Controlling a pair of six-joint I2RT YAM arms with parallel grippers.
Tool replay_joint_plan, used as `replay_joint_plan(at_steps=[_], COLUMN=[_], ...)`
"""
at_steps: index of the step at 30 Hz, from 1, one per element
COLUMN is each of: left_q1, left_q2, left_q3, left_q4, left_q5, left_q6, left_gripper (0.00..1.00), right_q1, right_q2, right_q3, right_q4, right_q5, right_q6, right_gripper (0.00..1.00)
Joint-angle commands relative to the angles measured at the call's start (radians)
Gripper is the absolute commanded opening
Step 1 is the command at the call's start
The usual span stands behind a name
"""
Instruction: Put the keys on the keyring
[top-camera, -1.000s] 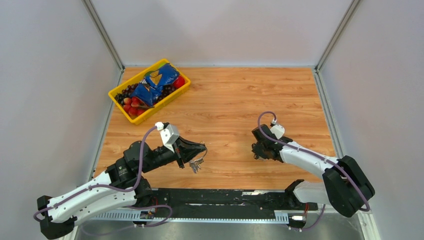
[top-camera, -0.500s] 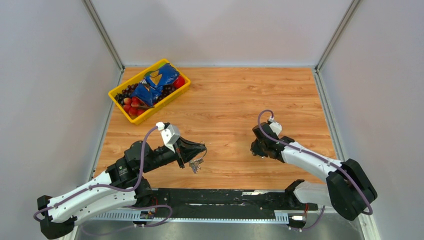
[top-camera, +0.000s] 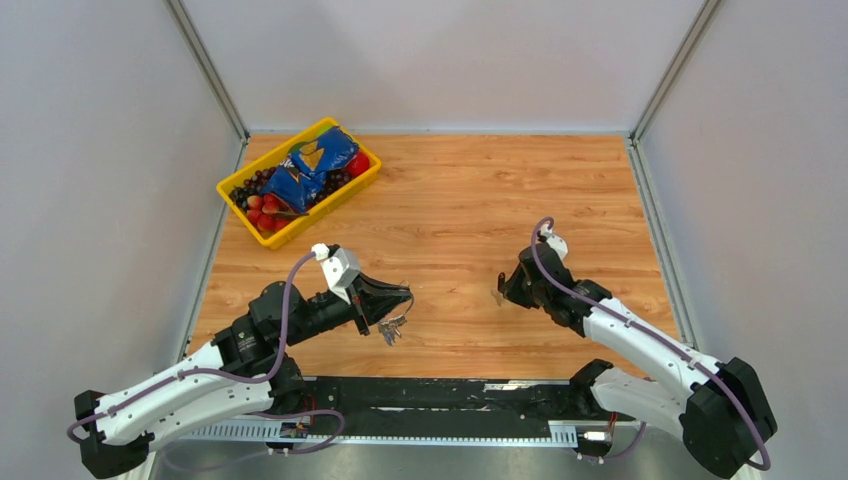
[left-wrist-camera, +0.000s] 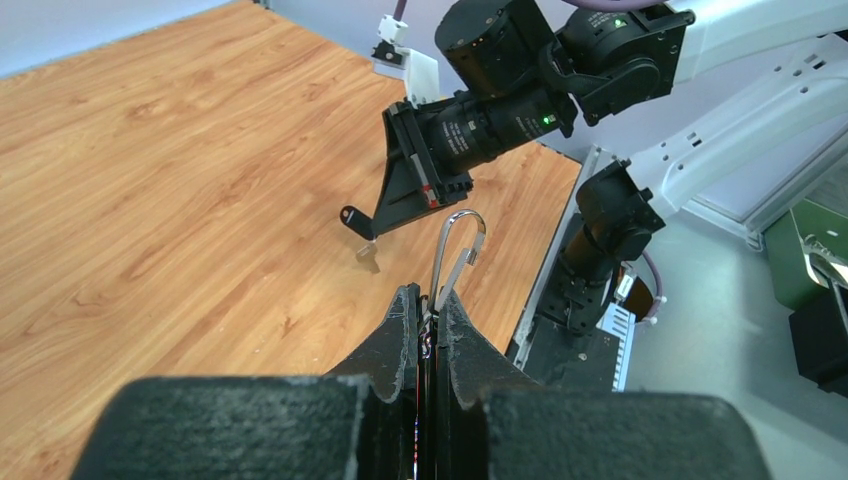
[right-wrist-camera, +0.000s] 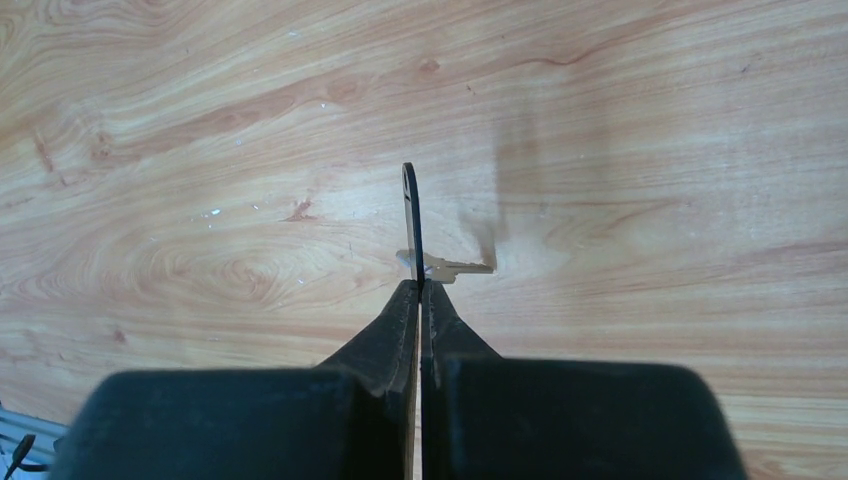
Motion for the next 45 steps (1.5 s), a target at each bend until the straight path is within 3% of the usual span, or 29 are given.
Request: replay_joint_plan(at_steps=[1,7,8,10,13,20,24,30,35,45], left_q1=[-0.006,-0.005,-0.005,-0.004,-0.004,-0.005,-0.005,-0.004,-0.005,-0.005], left_q2=[0.011,0.03,0.034,0.042,0.056,0.089,0.097,0.085,0.061,-0.009], left_q3=[0.035,0.039,0.039,0.041,0.045,0.051,0.051,0.045,0.04,0.038], left_q4=[0.047,0.047,0.047,0.047,0.049,0.069,0.073,0.07,0.062,-0.007], left_q5=[0.006,0.013,0.013,0.013,0.015,0.028,0.029,0.023,0.008,-0.03], left_q6=[0.002,-0.006,-0.006,-0.004,-0.002,-0.003,-0.003,-0.01,-0.021,-0.045], left_gripper=[0.0,0.0,0.0,0.0,0.0,0.0,0.0,0.0,0.0,0.0], right_q1=[-0.003,-0.002,-0.003,-0.003,-0.003,-0.003,-0.001,0.019,0.068,0.358], right_q2=[0.013,0.011,0.011,0.002,-0.035,-0.05,0.005,0.047,0.051,0.16], right_q3=[-0.007,-0.086,-0.092,-0.095,-0.082,0.025,0.052,0.064,0.085,0.249], right_q4=[-0.002,-0.016,-0.032,-0.059,-0.07,-0.122,-0.12,-0.092,-0.053,-0.051], right_q5=[-0.049,-0.078,-0.069,-0.058,-0.058,-0.04,-0.124,-0.208,-0.219,0.116], right_q6=[-0.031,-0.056,-0.06,-0.06,-0.063,-0.167,-0.223,-0.39,-0.469,-0.669], right_gripper=[0.0,0.0,0.08,0.37,0.46,0.49,0.49,0.41,0.42,0.5])
